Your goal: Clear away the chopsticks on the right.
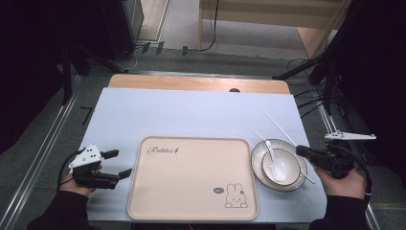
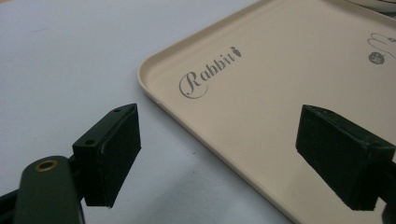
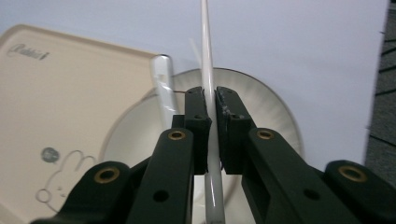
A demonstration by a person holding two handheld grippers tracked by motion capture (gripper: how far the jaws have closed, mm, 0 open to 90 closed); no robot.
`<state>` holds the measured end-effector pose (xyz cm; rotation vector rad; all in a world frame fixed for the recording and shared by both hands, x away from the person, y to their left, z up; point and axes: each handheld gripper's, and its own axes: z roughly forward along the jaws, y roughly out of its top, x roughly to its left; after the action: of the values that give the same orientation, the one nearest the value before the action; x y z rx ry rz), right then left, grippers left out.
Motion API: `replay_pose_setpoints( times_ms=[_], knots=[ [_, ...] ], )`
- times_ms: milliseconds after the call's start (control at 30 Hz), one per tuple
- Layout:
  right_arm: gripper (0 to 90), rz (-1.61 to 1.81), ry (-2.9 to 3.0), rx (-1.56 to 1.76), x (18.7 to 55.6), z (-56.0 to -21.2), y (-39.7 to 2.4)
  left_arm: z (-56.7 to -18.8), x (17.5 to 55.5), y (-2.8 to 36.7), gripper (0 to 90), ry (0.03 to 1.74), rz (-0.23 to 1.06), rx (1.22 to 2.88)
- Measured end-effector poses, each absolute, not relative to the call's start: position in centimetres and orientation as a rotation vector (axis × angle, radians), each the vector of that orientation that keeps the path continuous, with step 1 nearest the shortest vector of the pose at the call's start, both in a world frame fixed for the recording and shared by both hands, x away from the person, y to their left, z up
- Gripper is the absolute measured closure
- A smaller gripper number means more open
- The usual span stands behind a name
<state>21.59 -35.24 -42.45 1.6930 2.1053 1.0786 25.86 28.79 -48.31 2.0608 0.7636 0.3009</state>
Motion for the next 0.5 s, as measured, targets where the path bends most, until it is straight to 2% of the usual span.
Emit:
replay_pose_setpoints(
  times_ms=[300,500],
  knots=[
    [84.6,1.085,2.177,1.586,20.2,-42.1,-28.9,-48.3,25.9,28.8,14.6,0.761,0.299,2.054],
    [84.6,1.072,2.22,1.558,19.2,-44.0,-24.6,-48.3,25.9,28.8,14.6,0.758,0.299,2.053]
  ],
)
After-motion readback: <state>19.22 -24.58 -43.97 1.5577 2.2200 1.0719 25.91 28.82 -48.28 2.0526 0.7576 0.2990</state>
